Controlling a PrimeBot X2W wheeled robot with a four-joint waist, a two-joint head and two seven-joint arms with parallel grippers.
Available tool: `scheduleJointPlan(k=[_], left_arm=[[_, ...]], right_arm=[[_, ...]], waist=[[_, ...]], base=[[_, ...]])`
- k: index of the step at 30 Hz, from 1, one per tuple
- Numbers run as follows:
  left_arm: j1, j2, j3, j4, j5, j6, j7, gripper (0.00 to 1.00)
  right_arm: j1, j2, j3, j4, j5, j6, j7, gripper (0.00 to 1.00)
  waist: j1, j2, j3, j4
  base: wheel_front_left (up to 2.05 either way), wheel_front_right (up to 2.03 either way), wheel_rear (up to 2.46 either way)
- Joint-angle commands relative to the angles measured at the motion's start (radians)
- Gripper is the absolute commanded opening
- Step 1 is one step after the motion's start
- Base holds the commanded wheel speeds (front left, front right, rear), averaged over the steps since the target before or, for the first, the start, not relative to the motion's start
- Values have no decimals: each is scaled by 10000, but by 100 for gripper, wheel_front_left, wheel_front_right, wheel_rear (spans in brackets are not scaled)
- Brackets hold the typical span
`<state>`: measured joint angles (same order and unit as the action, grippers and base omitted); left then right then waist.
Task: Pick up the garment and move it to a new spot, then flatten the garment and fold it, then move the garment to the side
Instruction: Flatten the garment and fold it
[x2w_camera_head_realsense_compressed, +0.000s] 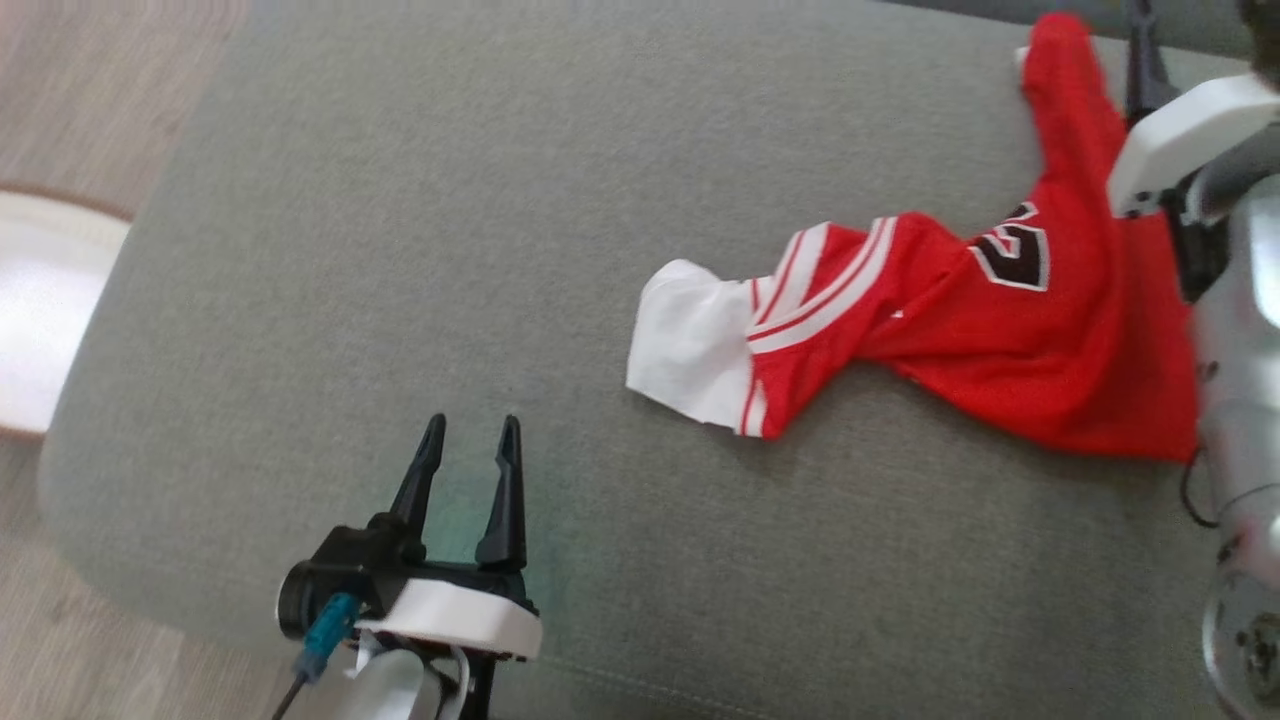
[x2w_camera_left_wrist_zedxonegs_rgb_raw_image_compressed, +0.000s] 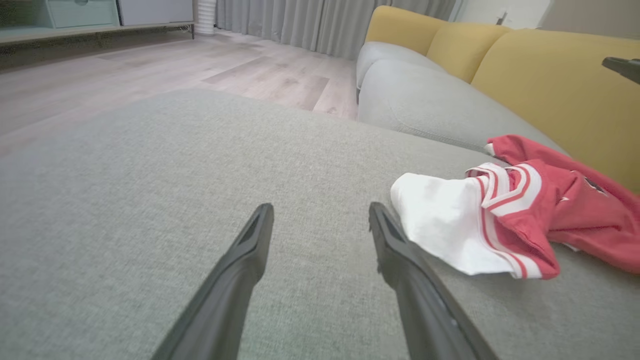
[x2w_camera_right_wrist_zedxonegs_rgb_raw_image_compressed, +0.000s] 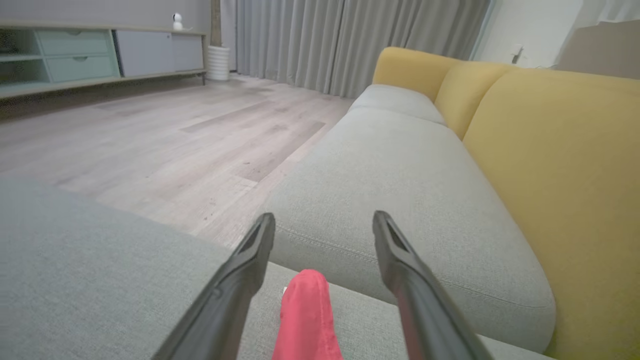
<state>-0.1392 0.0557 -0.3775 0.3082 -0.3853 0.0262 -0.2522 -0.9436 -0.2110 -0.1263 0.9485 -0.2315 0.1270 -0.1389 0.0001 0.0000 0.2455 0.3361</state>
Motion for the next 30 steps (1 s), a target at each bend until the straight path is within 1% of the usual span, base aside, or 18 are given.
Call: scheduleJointPlan(k=[1, 4, 5, 7, 12, 16, 20, 25, 28, 30], left_arm=[[-177, 30, 431, -226, 128, -7, -95, 100], [-16, 74, 577, -179, 166, -19, -95, 100], [104, 114, 663, -161, 188, -11, -95, 100], [242, 159, 750, -165, 200, 8, -95, 100], [625, 263, 968, -254, 164, 117, -95, 100], [927, 343, 1086, -367, 114, 206, -95, 100], [1115, 393, 1133, -513, 73, 266, -95, 100], [1152, 410, 1096, -641, 44, 295, -85, 100], [1123, 442, 1090, -688, 42, 317, -74, 100], [1072, 464, 1072, -706, 50, 316, -65, 100]], right_arm=[[-307, 224, 279, -188, 163, 37, -209, 100], [-92, 438, 554, -6, 615, 37, -559, 100], [209, 592, 699, 12, 957, 37, -727, 100], [626, 721, 897, -46, 1231, 37, -848, 100], [2030, 1028, 1411, -664, 1720, 37, -1066, 100], [3328, 1174, 1609, -1456, 1950, 37, -1128, 100], [4674, 1305, 1394, -2235, 2111, 37, -1118, 100], [6300, 1446, 993, -2902, 1810, 37, -693, 100], [6786, 1473, 813, -3066, 1367, 37, -331, 100], [6837, 1494, 763, -3120, 1162, 37, -139, 100]], waist=[[-1, 0, -300, -337], [-1, 0, -719, -783], [-1, 0, -1028, -1076], [-1, 0, -1338, -1368], [-1, 0, -1986, -2011], [-1, 0, -2305, -2350], [-1, 0, -2406, -2475], [-1, 0, -2280, -2364], [-1, 0, -2077, -2249], [-1, 0, -1909, -2150]], base=[[0, 0, 0], [0, 0, 0], [0, 0, 0], [0, 0, 0], [0, 0, 0], [0, 0, 0], [0, 0, 0], [0, 0, 0], [0, 0, 0], [0, 0, 0]])
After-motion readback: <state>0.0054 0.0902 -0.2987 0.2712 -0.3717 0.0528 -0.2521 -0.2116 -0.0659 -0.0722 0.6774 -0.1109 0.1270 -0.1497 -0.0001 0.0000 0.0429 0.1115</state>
